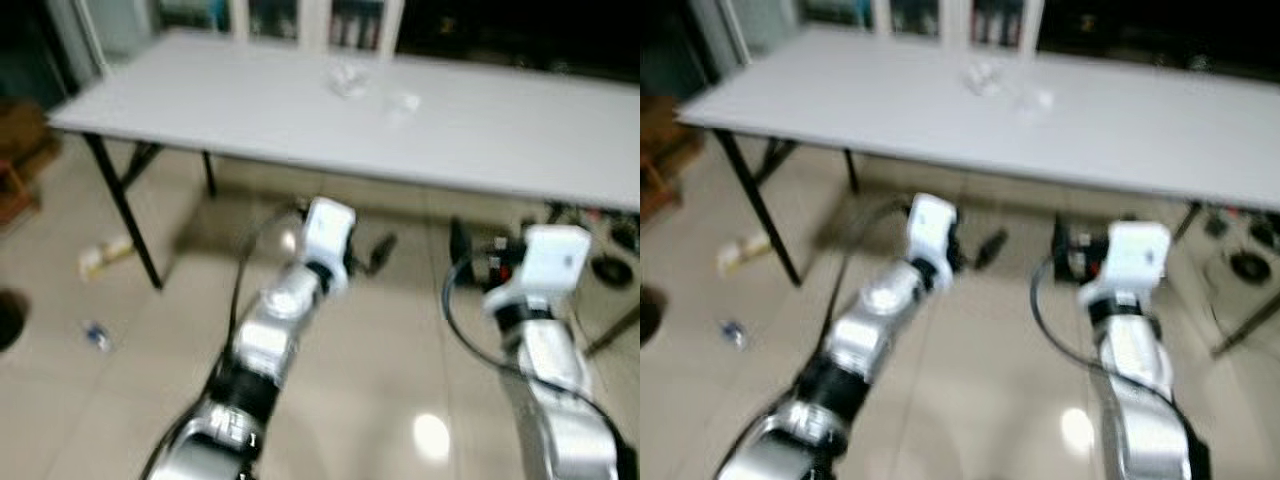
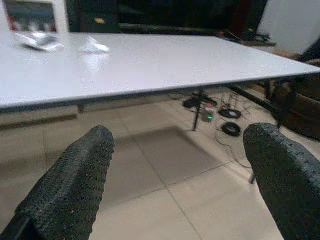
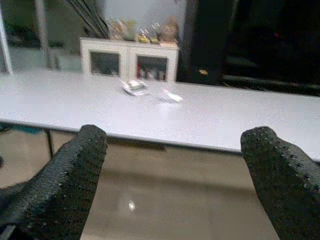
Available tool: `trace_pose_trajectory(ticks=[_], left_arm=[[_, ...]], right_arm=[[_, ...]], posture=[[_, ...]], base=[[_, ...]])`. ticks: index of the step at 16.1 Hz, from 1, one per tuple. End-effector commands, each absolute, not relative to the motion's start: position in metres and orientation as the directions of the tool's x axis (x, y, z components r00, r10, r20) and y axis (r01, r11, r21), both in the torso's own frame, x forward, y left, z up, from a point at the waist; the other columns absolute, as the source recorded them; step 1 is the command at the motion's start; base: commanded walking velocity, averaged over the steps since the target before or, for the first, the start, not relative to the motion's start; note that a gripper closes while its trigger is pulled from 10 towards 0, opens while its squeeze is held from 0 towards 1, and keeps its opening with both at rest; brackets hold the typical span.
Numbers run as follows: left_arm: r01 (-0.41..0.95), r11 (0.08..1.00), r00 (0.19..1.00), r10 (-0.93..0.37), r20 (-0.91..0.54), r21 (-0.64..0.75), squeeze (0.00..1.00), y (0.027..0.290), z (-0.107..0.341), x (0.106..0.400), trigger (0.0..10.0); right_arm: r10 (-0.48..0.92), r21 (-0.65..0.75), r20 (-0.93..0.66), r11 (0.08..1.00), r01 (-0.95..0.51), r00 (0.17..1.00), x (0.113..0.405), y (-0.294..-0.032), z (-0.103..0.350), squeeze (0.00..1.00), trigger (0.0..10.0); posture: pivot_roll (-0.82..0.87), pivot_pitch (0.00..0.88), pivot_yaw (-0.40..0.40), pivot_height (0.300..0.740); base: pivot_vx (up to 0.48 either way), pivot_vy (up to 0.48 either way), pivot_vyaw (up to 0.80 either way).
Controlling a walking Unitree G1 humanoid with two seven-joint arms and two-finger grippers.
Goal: Picking trash to rubbish bin
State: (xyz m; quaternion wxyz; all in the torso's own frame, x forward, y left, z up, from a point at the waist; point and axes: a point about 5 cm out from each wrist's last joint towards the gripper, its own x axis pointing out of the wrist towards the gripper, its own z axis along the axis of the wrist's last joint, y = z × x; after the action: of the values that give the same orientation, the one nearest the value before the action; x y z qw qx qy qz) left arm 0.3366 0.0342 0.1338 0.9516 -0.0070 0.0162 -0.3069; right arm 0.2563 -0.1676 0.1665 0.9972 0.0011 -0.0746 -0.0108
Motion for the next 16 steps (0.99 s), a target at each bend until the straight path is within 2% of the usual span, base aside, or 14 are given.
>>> trace_pose_trajectory(ticks=[1, 4, 11, 13, 16], left_arm=[[0.566, 0.824, 0.824, -0.566, -0.008, -0.010, 0.00, 0.0414, 0.1405, 0.3407, 10.0], [0.571, 0.821, 0.821, -0.571, -0.009, -0.006, 0.00, 0.0419, 0.1405, 0.3396, 10.0], [0.580, 0.815, 0.814, -0.579, -0.037, 0.010, 0.00, 0.0415, 0.1381, 0.3390, 10.0], [0.579, 0.815, 0.815, -0.579, -0.022, -0.003, 0.00, 0.0420, 0.1395, 0.3383, 10.0], [0.584, 0.811, 0.811, -0.584, -0.010, -0.014, 0.00, 0.0423, 0.1423, 0.3381, 10.0]], right_arm=[[-0.005, -0.001, 0.174, 1.000, 0.005, 0.985, 0.2563, -0.1642, 0.1723, 0.00, 10.0], [-0.011, 0.000, 0.177, 1.000, 0.011, 0.984, 0.2571, -0.1640, 0.1731, 0.00, 10.0], [-0.032, 0.013, 0.181, 0.999, 0.030, 0.983, 0.2561, -0.1637, 0.1718, 0.00, 10.0], [-0.042, 0.013, 0.178, 0.999, 0.040, 0.983, 0.2561, -0.1640, 0.1711, 0.00, 10.0], [-0.046, 0.014, 0.174, 0.999, 0.044, 0.984, 0.2566, -0.1638, 0.1700, 0.00, 10.0]], posture=[[0.11, 0.000, -0.050, 0.740], [0.12, 0.000, -0.046, 0.740], [0.11, 0.002, -0.037, 0.740], [0.12, 0.008, -0.035, 0.740], [0.12, 0.010, -0.035, 0.740]], base=[[0.401, 0.266, 0.00], [0.400, 0.264, 0.00], [0.449, 0.000, 0.00], [0.000, 0.000, 0.00], [0.000, 0.000, -0.69]])
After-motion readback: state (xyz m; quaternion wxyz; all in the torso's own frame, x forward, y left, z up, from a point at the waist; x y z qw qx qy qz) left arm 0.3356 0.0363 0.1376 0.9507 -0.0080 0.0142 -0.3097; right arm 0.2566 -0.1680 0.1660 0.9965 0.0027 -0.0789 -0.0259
